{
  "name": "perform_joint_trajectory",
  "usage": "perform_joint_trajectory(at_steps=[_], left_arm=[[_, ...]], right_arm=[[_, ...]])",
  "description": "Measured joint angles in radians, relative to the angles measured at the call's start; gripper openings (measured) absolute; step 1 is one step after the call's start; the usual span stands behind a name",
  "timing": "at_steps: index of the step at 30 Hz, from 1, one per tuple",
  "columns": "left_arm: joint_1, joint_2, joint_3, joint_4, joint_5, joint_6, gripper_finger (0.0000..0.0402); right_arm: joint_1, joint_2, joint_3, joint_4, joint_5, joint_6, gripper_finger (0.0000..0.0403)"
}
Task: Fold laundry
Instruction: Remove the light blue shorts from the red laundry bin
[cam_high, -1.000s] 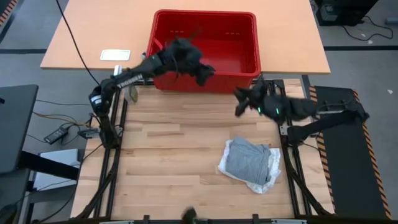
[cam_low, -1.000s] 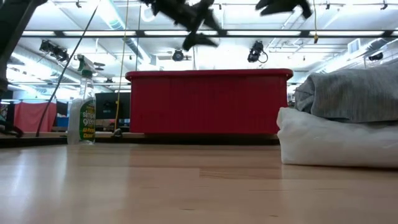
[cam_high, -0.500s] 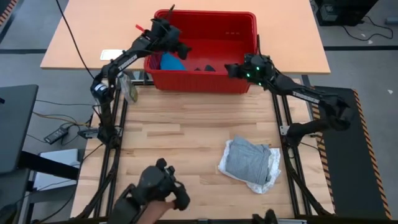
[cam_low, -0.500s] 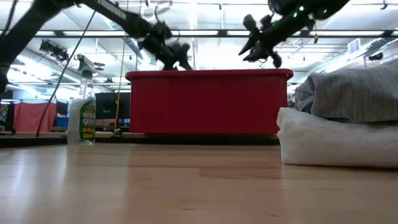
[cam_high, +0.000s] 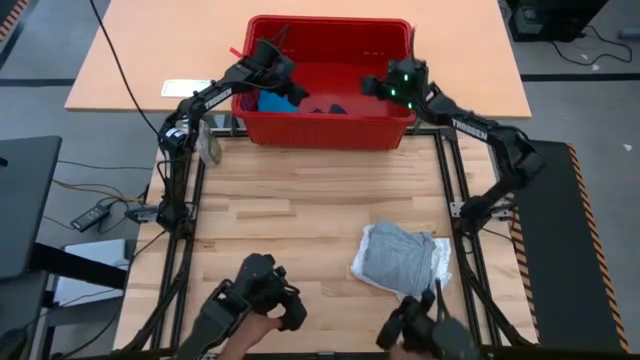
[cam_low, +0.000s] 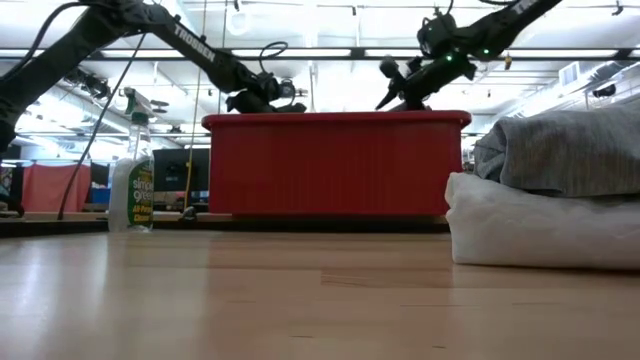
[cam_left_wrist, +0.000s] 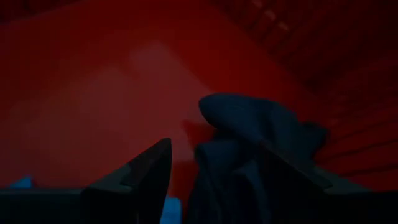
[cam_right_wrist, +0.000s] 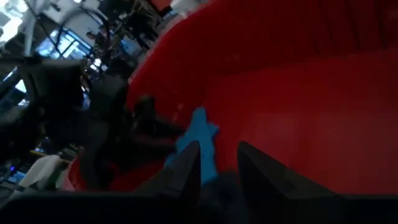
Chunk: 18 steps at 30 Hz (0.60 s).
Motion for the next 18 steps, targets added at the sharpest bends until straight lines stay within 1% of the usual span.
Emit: perform_joint_trajectory(at_steps=[4,7,11,15,18], left_arm=[[-0.006,0.000,0.000,-0.007,0.004,0.003,0.0235],[-0.017,0.000,0.000,-0.021,0.031,0.010,0.0235],[-0.043,-0.006,0.000,-0.037,0.034,0.020,0.0235],[-0.058,-0.046,0.000,-0.022,0.043,0.026,0.0235],[-0.057,-0.074,0.002,0.015,0.043,0.024,0.0235]], right_arm=[[-0.053,0.104,0.151,-0.055,-0.045,-0.109,0.0112],[-0.078,0.188,0.258,-0.096,-0.064,-0.191,0.0112],[-0.106,0.284,0.388,-0.150,-0.116,-0.253,0.0112],[-0.117,0.360,0.469,-0.250,-0.145,-0.305,0.0112],[-0.116,0.383,0.483,-0.322,-0.174,-0.346,0.0112]])
